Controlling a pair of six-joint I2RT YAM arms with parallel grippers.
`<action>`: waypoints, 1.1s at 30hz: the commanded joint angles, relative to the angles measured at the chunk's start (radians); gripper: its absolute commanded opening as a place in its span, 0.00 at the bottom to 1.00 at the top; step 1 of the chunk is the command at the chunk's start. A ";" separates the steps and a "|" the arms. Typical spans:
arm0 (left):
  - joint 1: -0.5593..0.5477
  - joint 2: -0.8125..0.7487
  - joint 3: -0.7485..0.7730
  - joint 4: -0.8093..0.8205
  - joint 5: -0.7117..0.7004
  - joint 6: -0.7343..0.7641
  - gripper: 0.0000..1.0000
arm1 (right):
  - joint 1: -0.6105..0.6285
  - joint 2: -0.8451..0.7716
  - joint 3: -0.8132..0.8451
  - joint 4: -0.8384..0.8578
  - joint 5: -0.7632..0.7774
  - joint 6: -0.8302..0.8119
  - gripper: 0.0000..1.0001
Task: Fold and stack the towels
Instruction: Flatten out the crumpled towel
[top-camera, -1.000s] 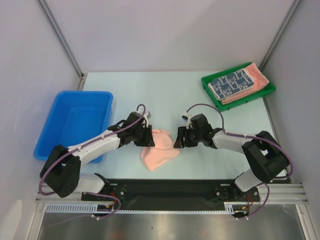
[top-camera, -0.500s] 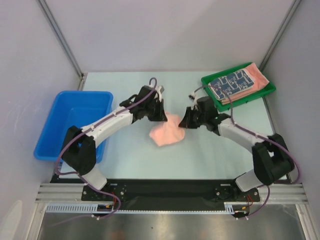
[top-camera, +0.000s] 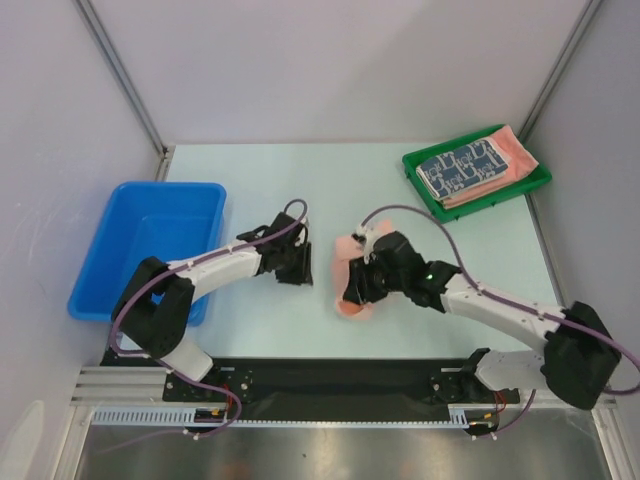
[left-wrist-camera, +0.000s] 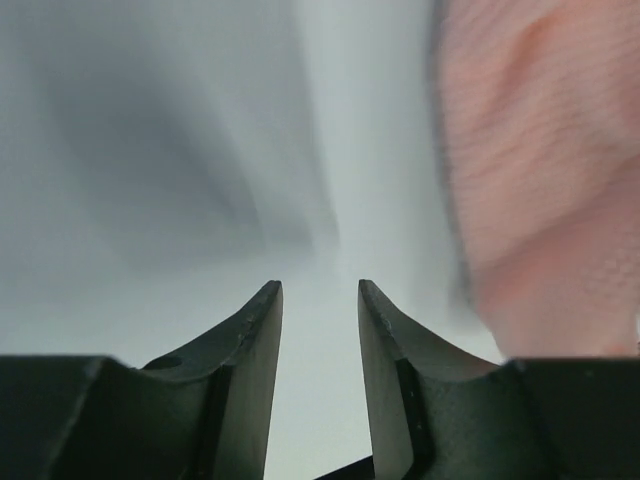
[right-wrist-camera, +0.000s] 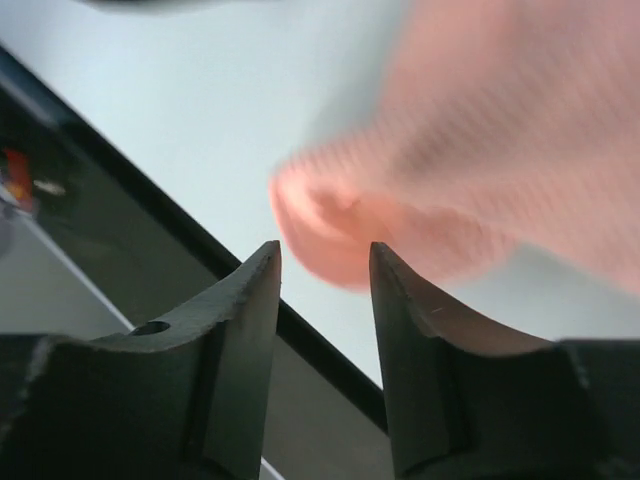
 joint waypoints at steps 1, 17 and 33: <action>0.026 -0.074 -0.040 0.021 -0.082 -0.008 0.42 | 0.016 0.017 -0.012 -0.055 0.044 0.023 0.47; -0.043 0.287 0.562 0.044 0.188 0.266 0.52 | -0.422 -0.150 -0.126 -0.061 0.298 0.357 0.58; -0.017 0.638 0.776 -0.078 0.109 0.286 0.50 | -0.498 -0.055 -0.302 0.071 0.338 0.302 0.43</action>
